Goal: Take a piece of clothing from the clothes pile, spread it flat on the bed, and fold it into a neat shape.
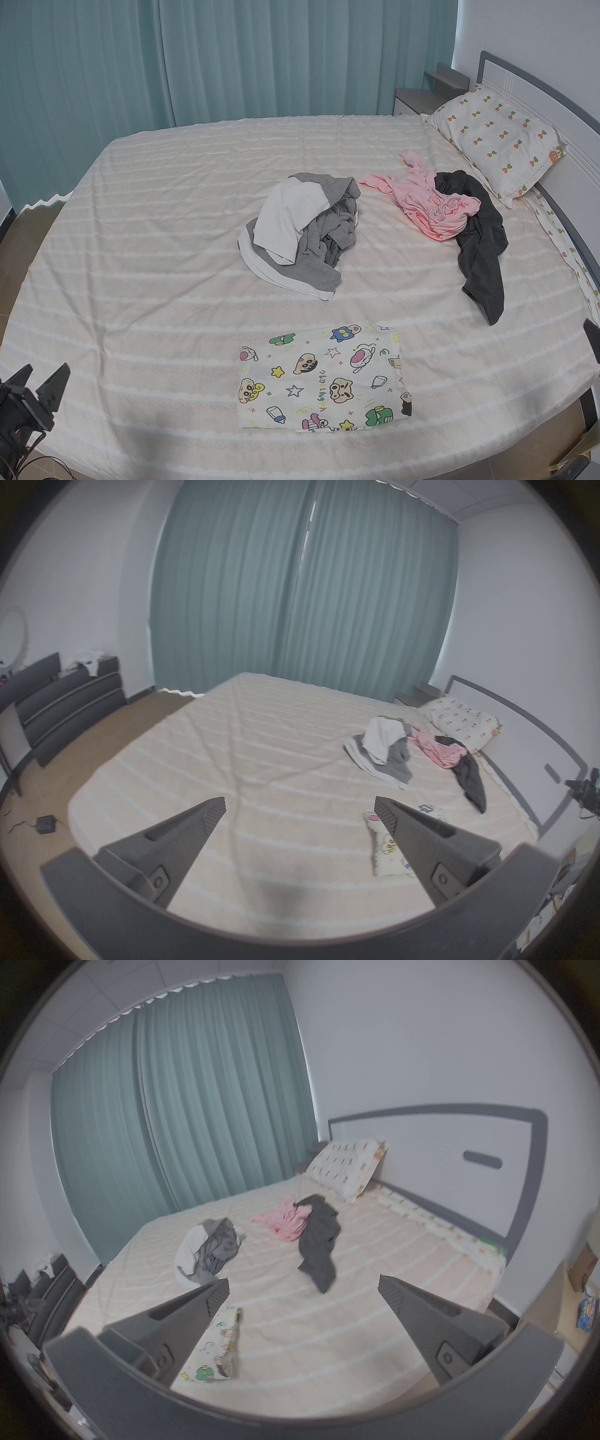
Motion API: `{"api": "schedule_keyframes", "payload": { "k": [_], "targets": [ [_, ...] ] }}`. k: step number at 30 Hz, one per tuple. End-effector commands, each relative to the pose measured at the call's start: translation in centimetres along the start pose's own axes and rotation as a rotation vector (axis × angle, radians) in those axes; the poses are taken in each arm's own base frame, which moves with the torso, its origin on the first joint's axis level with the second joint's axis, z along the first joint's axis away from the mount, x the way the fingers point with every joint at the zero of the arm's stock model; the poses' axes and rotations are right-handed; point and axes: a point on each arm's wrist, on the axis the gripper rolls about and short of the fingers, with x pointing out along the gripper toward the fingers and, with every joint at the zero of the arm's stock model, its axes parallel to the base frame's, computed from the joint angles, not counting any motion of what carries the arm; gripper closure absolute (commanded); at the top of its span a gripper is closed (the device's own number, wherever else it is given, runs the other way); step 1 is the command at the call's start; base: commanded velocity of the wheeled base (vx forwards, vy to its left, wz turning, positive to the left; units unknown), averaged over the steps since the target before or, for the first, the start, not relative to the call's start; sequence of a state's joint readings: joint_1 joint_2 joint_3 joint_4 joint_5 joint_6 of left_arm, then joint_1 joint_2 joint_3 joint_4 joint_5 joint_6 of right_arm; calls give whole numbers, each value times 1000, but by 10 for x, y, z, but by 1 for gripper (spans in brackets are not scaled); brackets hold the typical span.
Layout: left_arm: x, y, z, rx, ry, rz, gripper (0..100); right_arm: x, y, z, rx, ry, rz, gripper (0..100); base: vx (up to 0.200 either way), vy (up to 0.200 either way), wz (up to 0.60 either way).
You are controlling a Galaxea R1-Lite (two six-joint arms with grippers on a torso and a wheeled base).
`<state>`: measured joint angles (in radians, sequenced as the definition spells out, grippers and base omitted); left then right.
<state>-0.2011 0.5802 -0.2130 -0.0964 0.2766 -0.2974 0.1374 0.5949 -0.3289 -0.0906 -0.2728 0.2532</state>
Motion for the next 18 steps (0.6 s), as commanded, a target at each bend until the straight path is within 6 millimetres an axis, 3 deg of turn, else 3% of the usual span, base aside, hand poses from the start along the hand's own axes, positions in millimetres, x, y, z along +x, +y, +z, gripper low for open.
{"api": "schedule_keyframes", "payload": {
  "k": [1, 3, 9, 14, 18],
  "targets": [
    [-75, 19, -22, -38, -267, 256, 0, -60, -21, -56, -126, -264, -141, 0, 0, 0, 0],
    [-75, 20, -26, -38, -268, 273, 0, -59, -21, -58, -109, -270, -137, 0, 0, 0, 0],
    [-61, 22, -42, -26, -205, 227, 0, -40, -28, -91, -110, -217, -135, 0, 0, 0, 0],
    [-49, 23, -51, -26, -249, 211, 0, -39, -29, -95, -110, -173, -138, 0, 0, 0, 0],
    [-42, 21, -52, -14, -366, 78, 0, -39, -28, -96, -162, -158, -106, 0, 0, 0, 0]
  ]
}}
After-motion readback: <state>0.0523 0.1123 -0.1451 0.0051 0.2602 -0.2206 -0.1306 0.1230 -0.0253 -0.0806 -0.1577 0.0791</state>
